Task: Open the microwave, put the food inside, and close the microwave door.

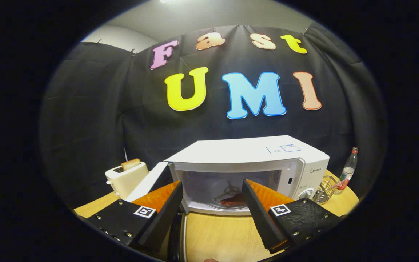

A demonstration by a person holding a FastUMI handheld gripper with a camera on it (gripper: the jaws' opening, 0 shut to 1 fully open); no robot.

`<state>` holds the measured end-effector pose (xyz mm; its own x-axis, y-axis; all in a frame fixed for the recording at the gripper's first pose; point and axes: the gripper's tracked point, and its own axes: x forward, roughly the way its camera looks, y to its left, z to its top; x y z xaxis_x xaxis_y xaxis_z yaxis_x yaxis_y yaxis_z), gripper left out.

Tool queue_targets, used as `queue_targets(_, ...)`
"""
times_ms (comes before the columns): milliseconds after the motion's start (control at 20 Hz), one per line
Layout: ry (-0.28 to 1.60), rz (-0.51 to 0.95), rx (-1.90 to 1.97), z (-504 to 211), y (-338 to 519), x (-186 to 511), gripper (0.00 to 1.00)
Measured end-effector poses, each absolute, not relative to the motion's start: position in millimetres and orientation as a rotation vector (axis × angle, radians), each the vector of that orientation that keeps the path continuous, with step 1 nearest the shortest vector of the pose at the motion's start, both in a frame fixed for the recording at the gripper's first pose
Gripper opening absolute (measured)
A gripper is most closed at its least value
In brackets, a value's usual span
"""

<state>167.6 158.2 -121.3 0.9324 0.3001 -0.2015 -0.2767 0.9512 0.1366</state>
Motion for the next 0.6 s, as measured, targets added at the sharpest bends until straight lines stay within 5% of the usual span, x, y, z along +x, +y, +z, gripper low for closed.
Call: queue_targets(600,0.168,0.482,0.122,-67.2,217.4,56.2,0.99)
